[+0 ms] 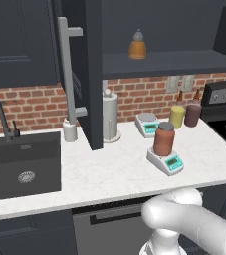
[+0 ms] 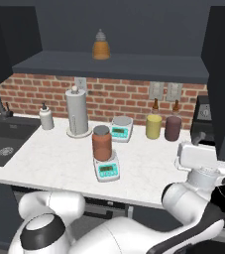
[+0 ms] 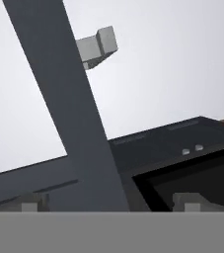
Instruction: Pick the honey bottle and place it on the digital scale for weighing, and close the cabinet.
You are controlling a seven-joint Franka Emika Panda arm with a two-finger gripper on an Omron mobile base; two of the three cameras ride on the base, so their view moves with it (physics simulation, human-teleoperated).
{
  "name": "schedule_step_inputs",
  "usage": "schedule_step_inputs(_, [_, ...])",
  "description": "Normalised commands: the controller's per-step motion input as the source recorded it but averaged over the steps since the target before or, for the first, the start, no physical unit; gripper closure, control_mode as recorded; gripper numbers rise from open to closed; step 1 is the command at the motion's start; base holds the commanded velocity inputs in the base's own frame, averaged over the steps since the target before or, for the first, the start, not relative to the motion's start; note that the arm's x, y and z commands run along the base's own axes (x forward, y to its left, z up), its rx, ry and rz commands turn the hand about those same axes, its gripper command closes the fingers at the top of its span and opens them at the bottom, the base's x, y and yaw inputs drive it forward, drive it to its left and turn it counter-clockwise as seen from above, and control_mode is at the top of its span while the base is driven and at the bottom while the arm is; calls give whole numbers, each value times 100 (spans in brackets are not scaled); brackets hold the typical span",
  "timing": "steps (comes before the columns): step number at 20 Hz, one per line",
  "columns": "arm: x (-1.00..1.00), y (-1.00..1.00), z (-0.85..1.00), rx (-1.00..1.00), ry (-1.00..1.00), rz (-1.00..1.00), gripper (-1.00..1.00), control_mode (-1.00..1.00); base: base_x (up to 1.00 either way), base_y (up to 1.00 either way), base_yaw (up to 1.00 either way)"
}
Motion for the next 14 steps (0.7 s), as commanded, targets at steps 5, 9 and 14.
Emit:
schedule_step_inputs(5, [5,-76,0,12,18,0,-100,-100,0,0,0])
schedule_step_inputs(9, [16,-70,0,9,12,0,-100,-100,0,0,0])
schedule_step_inputs(14, [-5,-12,31,3,-11,7,-100,-100,0,0,0])
